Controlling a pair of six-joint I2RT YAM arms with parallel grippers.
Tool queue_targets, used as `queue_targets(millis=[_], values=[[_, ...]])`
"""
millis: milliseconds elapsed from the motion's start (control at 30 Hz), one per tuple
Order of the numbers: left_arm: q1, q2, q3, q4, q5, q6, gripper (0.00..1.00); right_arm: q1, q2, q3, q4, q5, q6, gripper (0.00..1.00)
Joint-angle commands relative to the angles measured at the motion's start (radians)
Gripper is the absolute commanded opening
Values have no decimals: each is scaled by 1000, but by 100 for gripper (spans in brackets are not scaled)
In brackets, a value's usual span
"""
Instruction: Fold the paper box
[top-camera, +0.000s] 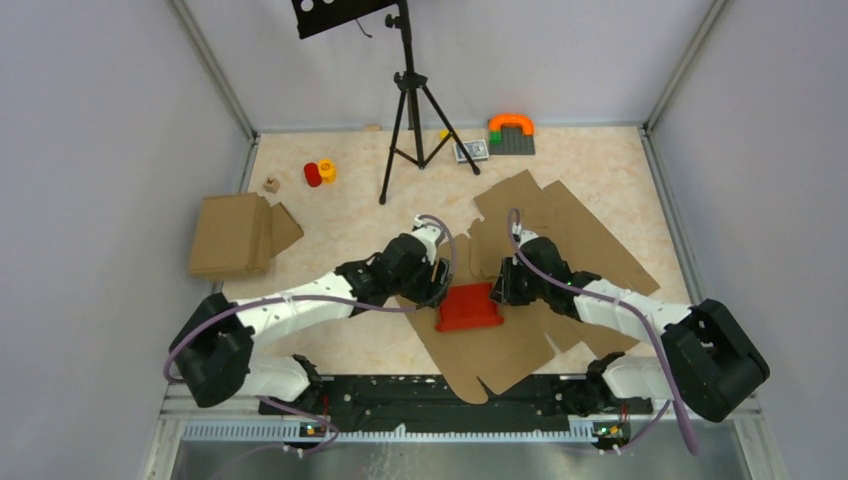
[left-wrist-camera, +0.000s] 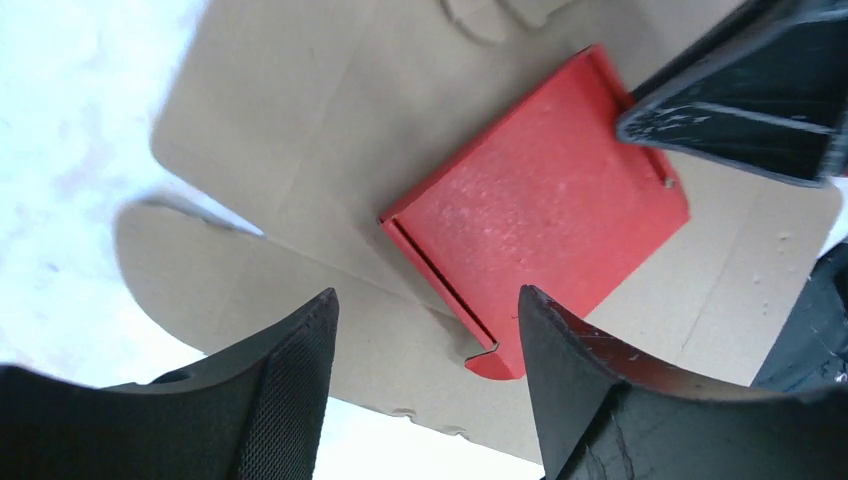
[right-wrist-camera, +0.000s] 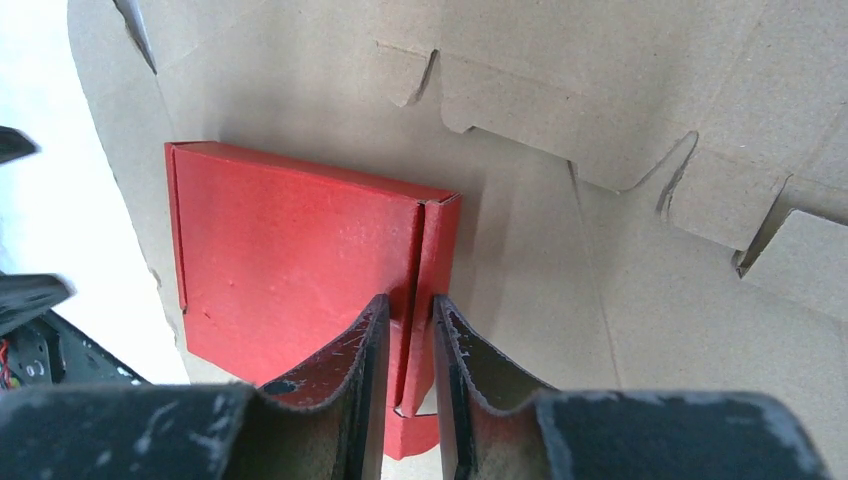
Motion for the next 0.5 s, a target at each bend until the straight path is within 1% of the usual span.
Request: queue_targets(millis=[0,33,100,133,167,233,267,333,367,467], values=[[14,90,-14,-16,18,-160,67,16,17,33,-36,46,-28,21],[18,114,-10,-11,44,-169,66,21,18,35,-37,47,-25,21],[23,156,1,9,99,-176,58,34,18,38,-37,53,-21,20],[23,176,10,19,120,-177,51,42,20,40,-37,57,-17,21],[23,196,18,27,137,-179,42,51,26,43,-36,63,-14,20],[24,244,40,21,152,-182,34,71,36,47,-33,70,-3,20],[24,268,54,14,161,-183,28,82,41,48,-26,72,2,19],[24,307,71,9,181,-179,18,105,55,51,-16,78,11,16],[23,320,73,12,185,-179,17,117,63,53,-13,82,13,14],[23,337,70,31,201,-176,16,145,87,67,-14,95,18,11]])
